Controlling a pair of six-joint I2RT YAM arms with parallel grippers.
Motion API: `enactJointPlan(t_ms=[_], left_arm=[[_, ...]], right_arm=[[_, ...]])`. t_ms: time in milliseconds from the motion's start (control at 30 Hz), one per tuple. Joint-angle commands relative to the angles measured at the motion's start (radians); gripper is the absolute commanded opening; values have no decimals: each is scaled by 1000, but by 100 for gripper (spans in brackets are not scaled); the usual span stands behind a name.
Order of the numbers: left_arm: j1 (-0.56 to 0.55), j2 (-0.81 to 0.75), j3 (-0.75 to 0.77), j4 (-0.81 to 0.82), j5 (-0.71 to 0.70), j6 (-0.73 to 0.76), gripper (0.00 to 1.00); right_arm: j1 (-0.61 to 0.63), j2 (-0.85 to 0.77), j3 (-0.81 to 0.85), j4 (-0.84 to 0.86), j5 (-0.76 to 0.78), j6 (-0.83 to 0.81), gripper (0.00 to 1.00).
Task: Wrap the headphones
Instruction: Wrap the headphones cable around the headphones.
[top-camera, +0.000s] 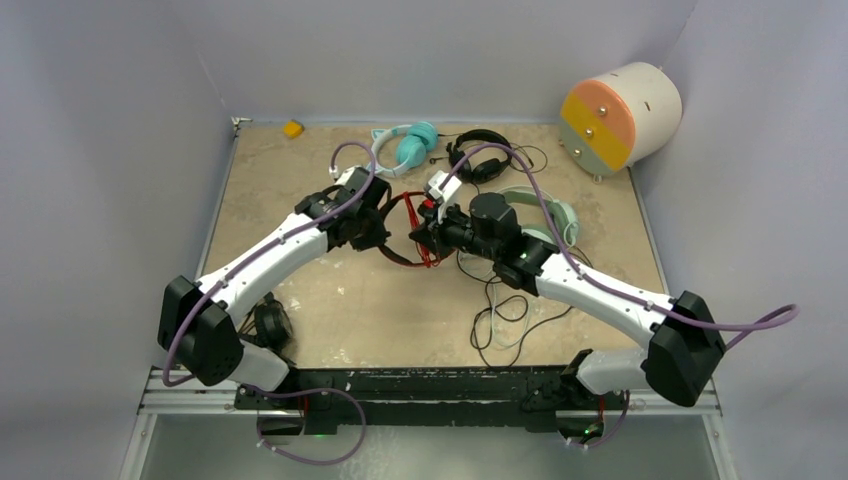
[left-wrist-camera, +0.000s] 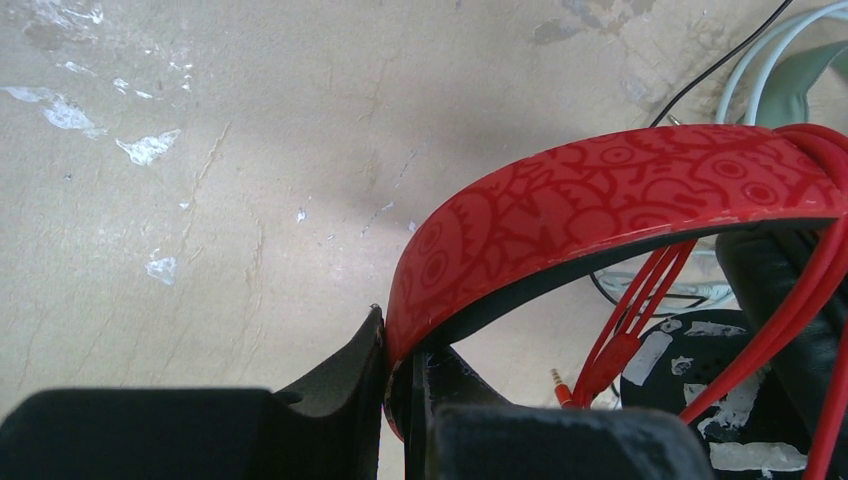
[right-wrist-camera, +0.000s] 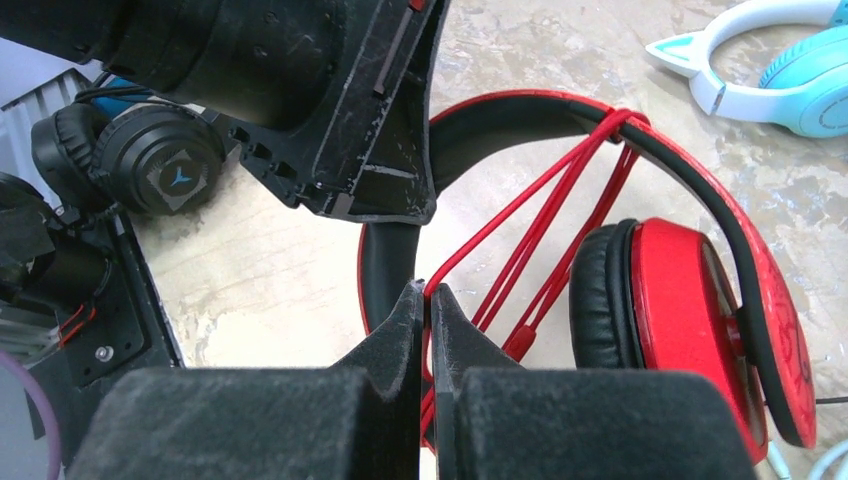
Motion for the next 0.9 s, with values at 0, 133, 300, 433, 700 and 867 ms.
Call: enactJointPlan(t_ms=[0, 133, 300, 433, 700, 867], left_arm=[[21, -60, 51, 77, -55, -26, 0], [21, -66, 53, 68, -84, -26, 0], [24, -78, 45, 59, -121, -39, 0], [31, -89, 31, 59, -143, -46, 0], [99, -127, -30, 71, -127, -70, 0], [169, -174, -75, 65, -106, -105, 0]], right_arm=[[11, 11, 2, -14, -20, 46, 0], [10, 75, 43, -61, -33, 57, 1], [12, 131, 96, -121, -48, 80, 6], [15, 141, 125, -139, -58, 109, 15], [23, 110, 181, -204, -44, 166, 28], [24, 76, 182, -211, -56, 186, 31]])
